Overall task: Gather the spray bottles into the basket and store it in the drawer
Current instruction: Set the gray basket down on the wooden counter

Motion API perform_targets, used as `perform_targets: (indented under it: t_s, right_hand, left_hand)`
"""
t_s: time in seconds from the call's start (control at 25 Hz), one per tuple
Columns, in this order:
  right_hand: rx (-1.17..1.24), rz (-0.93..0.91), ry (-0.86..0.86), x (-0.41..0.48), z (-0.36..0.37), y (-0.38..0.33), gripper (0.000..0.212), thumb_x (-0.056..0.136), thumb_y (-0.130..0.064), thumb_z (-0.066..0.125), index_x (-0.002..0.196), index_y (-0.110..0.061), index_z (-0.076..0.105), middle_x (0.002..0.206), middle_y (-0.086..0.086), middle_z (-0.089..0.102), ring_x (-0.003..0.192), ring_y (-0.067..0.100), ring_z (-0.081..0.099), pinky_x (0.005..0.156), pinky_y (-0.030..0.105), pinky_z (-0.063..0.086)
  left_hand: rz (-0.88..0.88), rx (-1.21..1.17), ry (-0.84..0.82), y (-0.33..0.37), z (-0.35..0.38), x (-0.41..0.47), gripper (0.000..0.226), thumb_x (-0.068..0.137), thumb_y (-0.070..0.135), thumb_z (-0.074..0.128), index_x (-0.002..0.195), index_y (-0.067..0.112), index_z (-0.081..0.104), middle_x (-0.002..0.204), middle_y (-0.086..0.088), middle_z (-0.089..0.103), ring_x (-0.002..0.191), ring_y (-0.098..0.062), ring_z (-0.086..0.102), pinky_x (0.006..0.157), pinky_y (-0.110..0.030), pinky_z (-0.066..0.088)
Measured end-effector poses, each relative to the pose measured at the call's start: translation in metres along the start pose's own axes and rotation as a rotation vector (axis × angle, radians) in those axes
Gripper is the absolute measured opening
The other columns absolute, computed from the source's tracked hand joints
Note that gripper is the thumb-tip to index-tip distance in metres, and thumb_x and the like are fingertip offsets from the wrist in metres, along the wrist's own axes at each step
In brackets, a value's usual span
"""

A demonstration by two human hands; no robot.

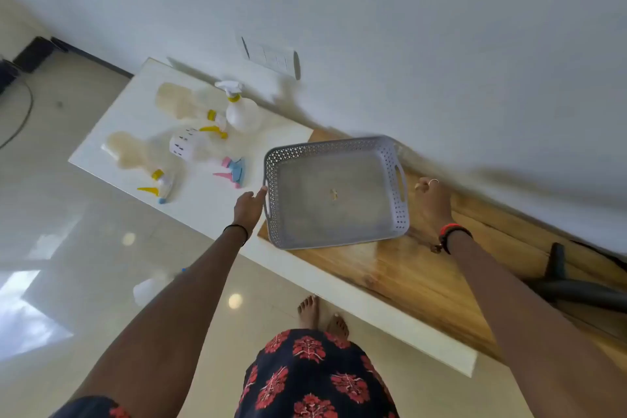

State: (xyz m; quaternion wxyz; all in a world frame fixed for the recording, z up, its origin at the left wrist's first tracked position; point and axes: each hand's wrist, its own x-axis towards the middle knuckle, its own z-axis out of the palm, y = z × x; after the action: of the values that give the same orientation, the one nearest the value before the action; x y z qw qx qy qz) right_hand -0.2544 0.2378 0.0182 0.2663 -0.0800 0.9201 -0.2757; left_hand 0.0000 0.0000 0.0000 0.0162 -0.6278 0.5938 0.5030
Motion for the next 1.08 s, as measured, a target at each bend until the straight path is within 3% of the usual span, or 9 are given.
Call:
perform_targets:
  t_s: [0.12, 0.2, 0.28, 0.36, 0.44, 0.6, 0.72, 0.96, 1.08]
  right_hand:
    - [0.009, 0.050, -0.064, 0.026, 0.014, 0.003, 0.043, 0.098, -0.018, 0.041, 0.125, 0.015, 0.050, 0.117, 0.032, 0.060, 0.105, 0.044, 0.058, 0.087, 0.047, 0.047]
    - [0.022, 0.072, -0.139, 0.038, 0.025, 0.003, 0.044, 0.099, -0.026, 0.042, 0.122, 0.009, 0.054, 0.112, 0.024, 0.063, 0.099, 0.037, 0.060, 0.082, 0.040, 0.046]
    - [0.016, 0.054, -0.173, 0.045, 0.035, 0.005, 0.043, 0.100, -0.027, 0.042, 0.117, 0.010, 0.055, 0.113, 0.026, 0.063, 0.097, 0.037, 0.060, 0.077, 0.038, 0.045]
    - [-0.004, 0.056, -0.146, 0.051, 0.041, 0.008, 0.037, 0.100, -0.021, 0.041, 0.104, 0.012, 0.056, 0.102, 0.029, 0.061, 0.093, 0.040, 0.059, 0.071, 0.038, 0.045]
    - [-0.017, 0.069, -0.099, 0.052, 0.043, 0.011, 0.030, 0.099, -0.013, 0.041, 0.098, 0.012, 0.057, 0.093, 0.029, 0.060, 0.089, 0.042, 0.059, 0.070, 0.043, 0.048]
    - [0.010, 0.145, -0.039, 0.044, 0.041, 0.021, 0.020, 0.097, -0.008, 0.044, 0.087, 0.003, 0.057, 0.077, 0.012, 0.053, 0.076, 0.026, 0.050, 0.064, 0.041, 0.045]
    - [0.059, 0.247, 0.026, 0.030, 0.033, 0.038, 0.017, 0.096, -0.006, 0.045, 0.082, -0.003, 0.053, 0.077, 0.012, 0.052, 0.075, 0.026, 0.049, 0.062, 0.039, 0.042]
    - [0.192, 0.412, 0.124, 0.005, 0.017, 0.085, 0.024, 0.097, -0.011, 0.047, 0.109, 0.004, 0.061, 0.096, 0.019, 0.064, 0.088, 0.036, 0.063, 0.079, 0.045, 0.056]
    - [0.252, 0.442, 0.147, 0.000, 0.012, 0.102, 0.028, 0.098, -0.012, 0.045, 0.112, 0.007, 0.060, 0.100, 0.023, 0.065, 0.082, 0.030, 0.058, 0.078, 0.043, 0.054]
  left_hand:
    - [-0.016, -0.017, -0.040, -0.005, 0.018, 0.014, 0.044, 0.099, 0.033, 0.043, 0.101, -0.009, 0.059, 0.105, -0.029, 0.060, 0.102, -0.036, 0.058, 0.089, -0.039, 0.044]
    - [-0.036, -0.043, -0.040, -0.010, 0.031, 0.023, 0.027, 0.100, 0.021, 0.039, 0.090, 0.002, 0.055, 0.095, -0.015, 0.056, 0.090, -0.024, 0.050, 0.080, -0.033, 0.039]
    - [-0.038, -0.063, -0.008, -0.015, 0.035, 0.030, 0.023, 0.098, 0.009, 0.035, 0.088, 0.001, 0.055, 0.093, -0.016, 0.056, 0.087, -0.023, 0.047, 0.077, -0.032, 0.037]
    - [-0.018, -0.076, 0.007, -0.018, 0.036, 0.036, 0.027, 0.097, 0.005, 0.034, 0.097, -0.005, 0.059, 0.105, -0.022, 0.062, 0.093, -0.031, 0.054, 0.086, -0.034, 0.045]
    - [-0.015, -0.102, -0.002, -0.017, 0.036, 0.037, 0.033, 0.098, 0.007, 0.033, 0.114, -0.004, 0.059, 0.123, -0.022, 0.062, 0.114, -0.036, 0.058, 0.101, -0.047, 0.047]
    - [0.026, -0.078, 0.010, -0.008, 0.041, 0.037, 0.033, 0.099, 0.007, 0.034, 0.119, 0.002, 0.059, 0.128, -0.018, 0.061, 0.120, -0.035, 0.056, 0.103, -0.050, 0.046]
    - [0.057, -0.032, -0.024, 0.004, 0.052, 0.034, 0.033, 0.099, 0.009, 0.034, 0.119, 0.004, 0.060, 0.126, -0.017, 0.062, 0.118, -0.035, 0.057, 0.103, -0.049, 0.046]
    - [0.136, 0.075, -0.133, 0.025, 0.083, 0.030, 0.033, 0.100, 0.018, 0.036, 0.118, 0.006, 0.062, 0.117, -0.017, 0.066, 0.104, -0.030, 0.060, 0.098, -0.045, 0.049]
    - [0.186, 0.099, -0.166, 0.033, 0.097, 0.027, 0.031, 0.101, 0.019, 0.037, 0.114, 0.007, 0.063, 0.104, -0.007, 0.064, 0.096, -0.025, 0.058, 0.086, -0.033, 0.047]
